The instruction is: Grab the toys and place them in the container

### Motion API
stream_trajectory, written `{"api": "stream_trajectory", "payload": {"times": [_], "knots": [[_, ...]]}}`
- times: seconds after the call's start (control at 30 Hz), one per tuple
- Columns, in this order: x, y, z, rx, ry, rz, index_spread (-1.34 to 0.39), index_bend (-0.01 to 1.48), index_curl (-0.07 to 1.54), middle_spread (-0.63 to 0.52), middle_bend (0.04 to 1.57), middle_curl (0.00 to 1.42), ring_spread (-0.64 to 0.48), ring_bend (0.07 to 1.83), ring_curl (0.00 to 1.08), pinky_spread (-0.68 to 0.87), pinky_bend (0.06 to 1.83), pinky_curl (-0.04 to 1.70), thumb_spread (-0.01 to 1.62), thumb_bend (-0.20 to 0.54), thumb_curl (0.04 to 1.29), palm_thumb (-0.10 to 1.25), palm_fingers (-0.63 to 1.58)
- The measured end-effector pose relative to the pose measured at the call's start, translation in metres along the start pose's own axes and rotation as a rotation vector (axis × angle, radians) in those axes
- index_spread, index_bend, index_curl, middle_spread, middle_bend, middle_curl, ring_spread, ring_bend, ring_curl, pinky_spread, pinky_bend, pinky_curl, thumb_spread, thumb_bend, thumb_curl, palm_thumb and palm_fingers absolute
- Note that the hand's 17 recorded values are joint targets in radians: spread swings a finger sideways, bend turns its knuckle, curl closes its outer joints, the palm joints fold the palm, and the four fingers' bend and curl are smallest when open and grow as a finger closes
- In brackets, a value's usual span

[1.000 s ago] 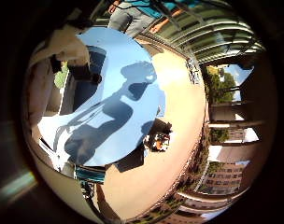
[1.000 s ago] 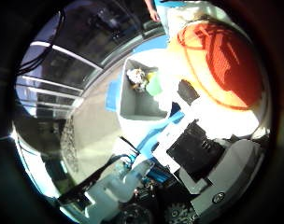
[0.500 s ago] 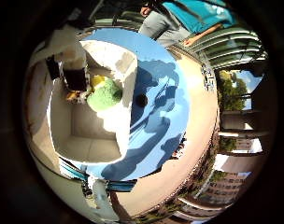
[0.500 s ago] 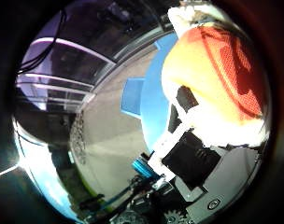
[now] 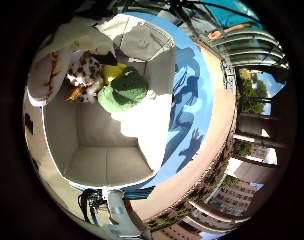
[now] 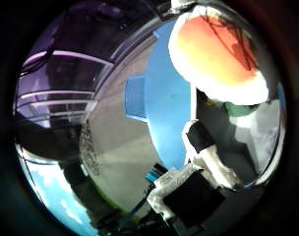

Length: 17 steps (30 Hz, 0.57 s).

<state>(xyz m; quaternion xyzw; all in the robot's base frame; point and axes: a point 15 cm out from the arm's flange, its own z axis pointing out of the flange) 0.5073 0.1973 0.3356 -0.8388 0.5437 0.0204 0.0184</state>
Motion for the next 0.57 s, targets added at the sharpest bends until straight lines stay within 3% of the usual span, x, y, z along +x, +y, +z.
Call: {"api": "stream_trajectory", "payload": {"times": [0.17,0.57], "knots": [[0.01,0.004,-0.014,0.021,0.001,0.022,-0.32,0.12,0.49,0.17,0.18,0.38,0.34,0.53,0.31,0.49,1.04,0.32,1.14,-0.032,0.42,0.6,-0.08],[0.037,0.035,-0.039,-0.01,-0.002,0.064,-0.38,0.15,0.33,0.19,0.15,0.31,0.36,0.49,0.3,0.53,1.0,0.27,1.13,-0.031,0.36,0.57,-0.05]]}}
